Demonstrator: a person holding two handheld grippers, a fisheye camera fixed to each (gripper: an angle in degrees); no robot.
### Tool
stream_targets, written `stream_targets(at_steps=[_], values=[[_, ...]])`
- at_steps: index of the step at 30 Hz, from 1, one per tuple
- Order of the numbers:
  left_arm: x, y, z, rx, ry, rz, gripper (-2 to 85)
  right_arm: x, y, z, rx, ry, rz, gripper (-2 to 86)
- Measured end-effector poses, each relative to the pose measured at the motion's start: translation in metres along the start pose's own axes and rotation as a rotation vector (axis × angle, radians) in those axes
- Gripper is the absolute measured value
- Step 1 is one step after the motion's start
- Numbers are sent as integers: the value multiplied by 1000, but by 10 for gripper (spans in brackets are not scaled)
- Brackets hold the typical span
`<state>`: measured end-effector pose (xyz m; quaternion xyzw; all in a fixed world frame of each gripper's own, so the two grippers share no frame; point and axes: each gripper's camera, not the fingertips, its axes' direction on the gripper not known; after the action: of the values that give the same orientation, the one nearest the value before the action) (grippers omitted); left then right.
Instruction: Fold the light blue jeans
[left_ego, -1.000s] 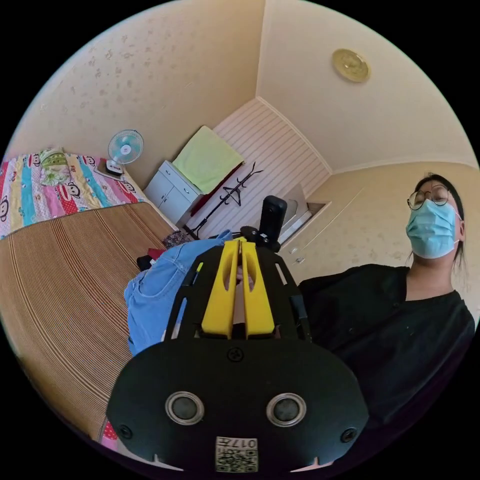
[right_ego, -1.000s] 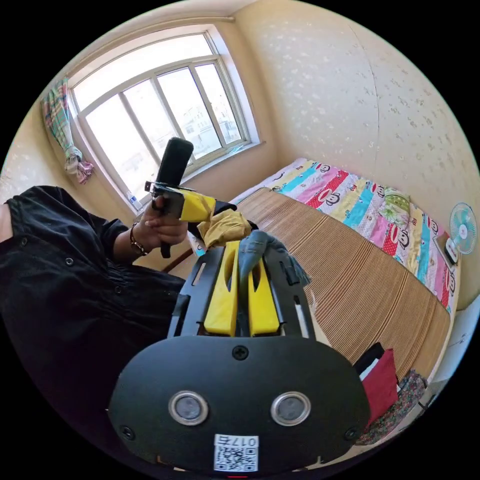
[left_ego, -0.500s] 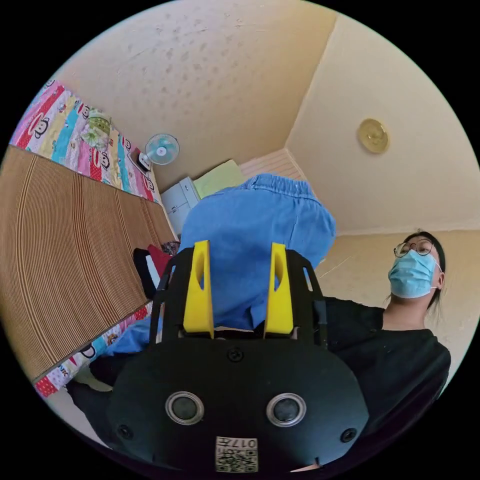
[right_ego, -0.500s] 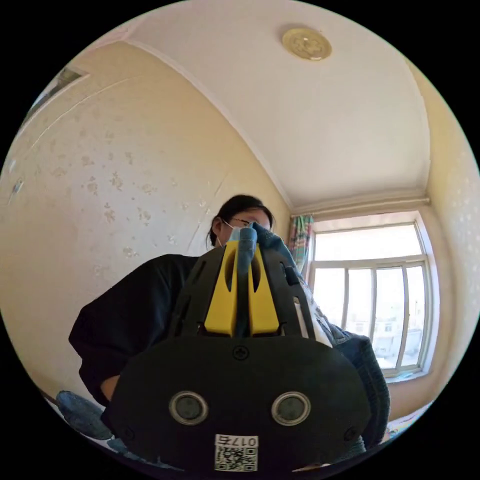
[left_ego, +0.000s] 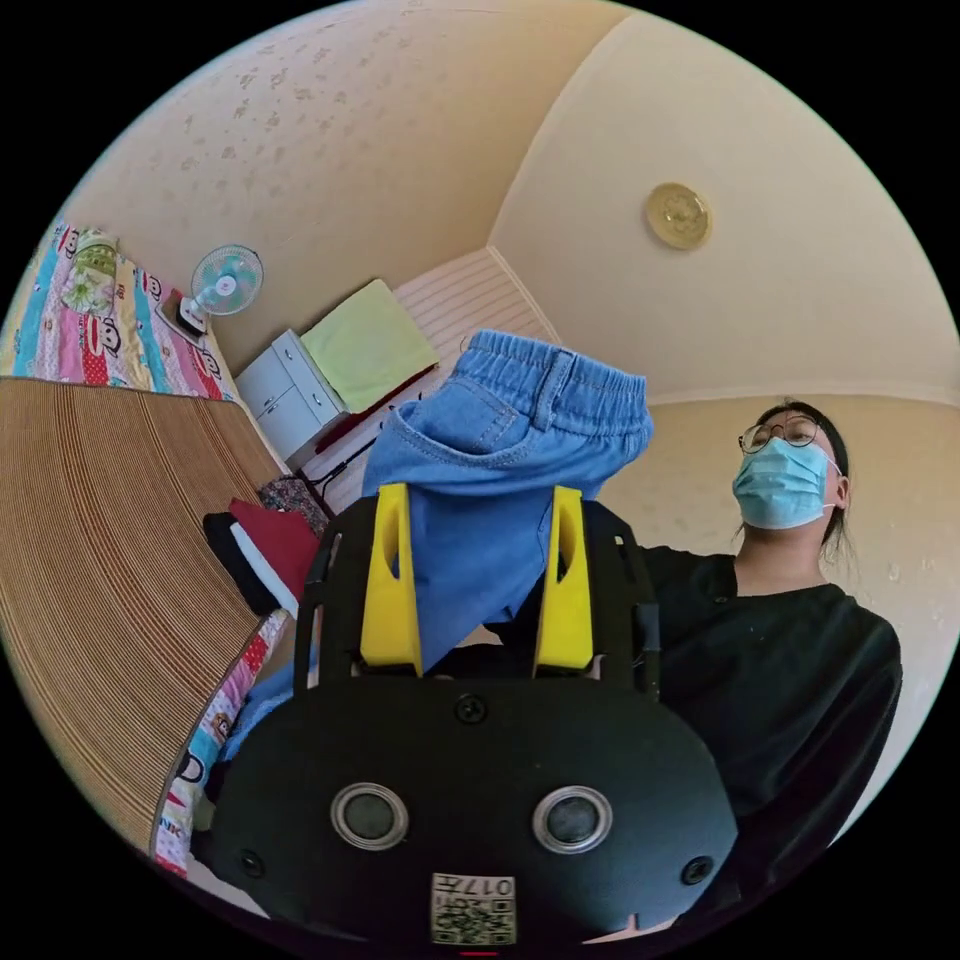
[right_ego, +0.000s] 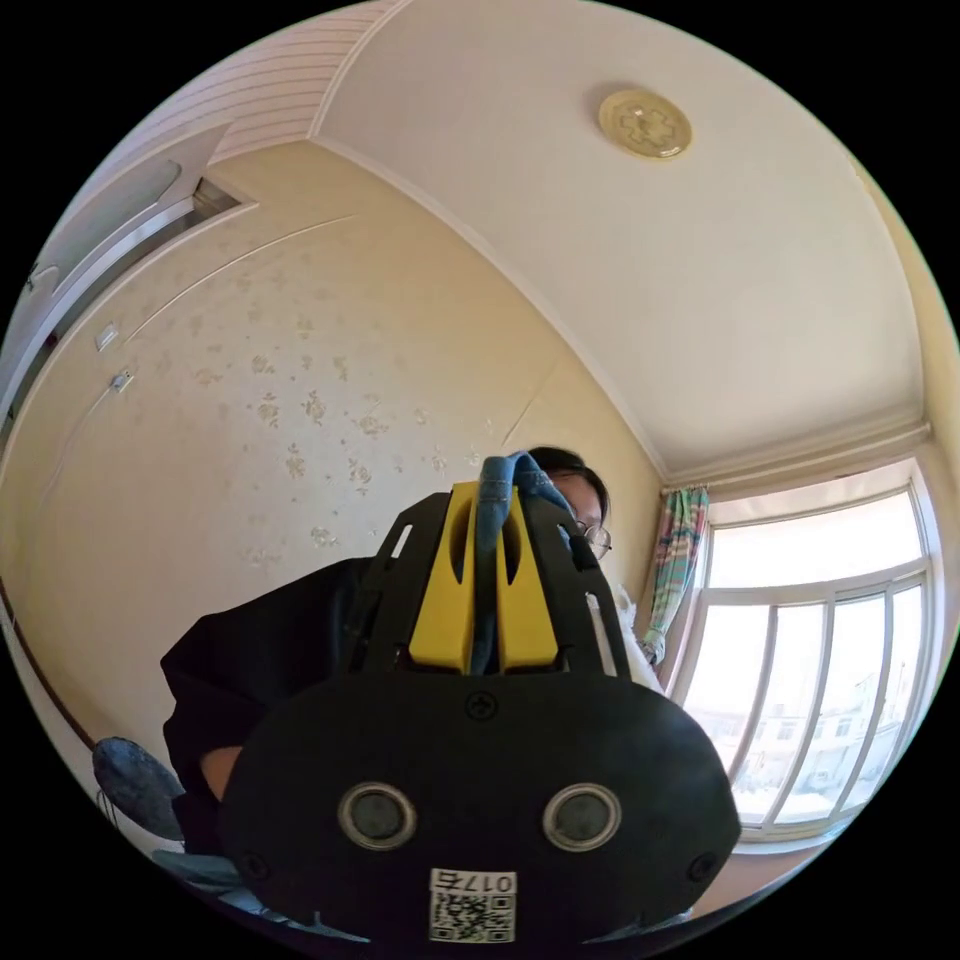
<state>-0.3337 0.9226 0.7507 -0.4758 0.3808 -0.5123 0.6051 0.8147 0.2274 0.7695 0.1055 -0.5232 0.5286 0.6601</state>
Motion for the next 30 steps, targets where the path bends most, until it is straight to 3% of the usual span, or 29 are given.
stream_targets(at_steps=[3, 6, 13, 17, 22, 27, 30], values=[[11, -2, -23, 71, -59, 70, 187, 5, -4, 13, -23, -19, -15, 5], [9, -13, -13, 3, -32, 80, 197, 21, 5, 23, -32, -34, 10, 4], [13, -20, 52, -208, 392, 158, 170, 69, 40, 32, -58, 5, 126, 3], [32, -9, 38, -158, 405, 222, 91, 69, 39, 29, -96, 45, 127, 3], [64, -24, -38, 70, 277, 302, 48, 63, 45, 32, -247, 341, 206, 4], [118, -40, -124, 317, 192, 429, 43, 93, 81, 34, -624, 1025, 618, 9], [159, -47, -144, 332, 27, 508, 43, 116, 128, 31, -856, 1219, 818, 13]])
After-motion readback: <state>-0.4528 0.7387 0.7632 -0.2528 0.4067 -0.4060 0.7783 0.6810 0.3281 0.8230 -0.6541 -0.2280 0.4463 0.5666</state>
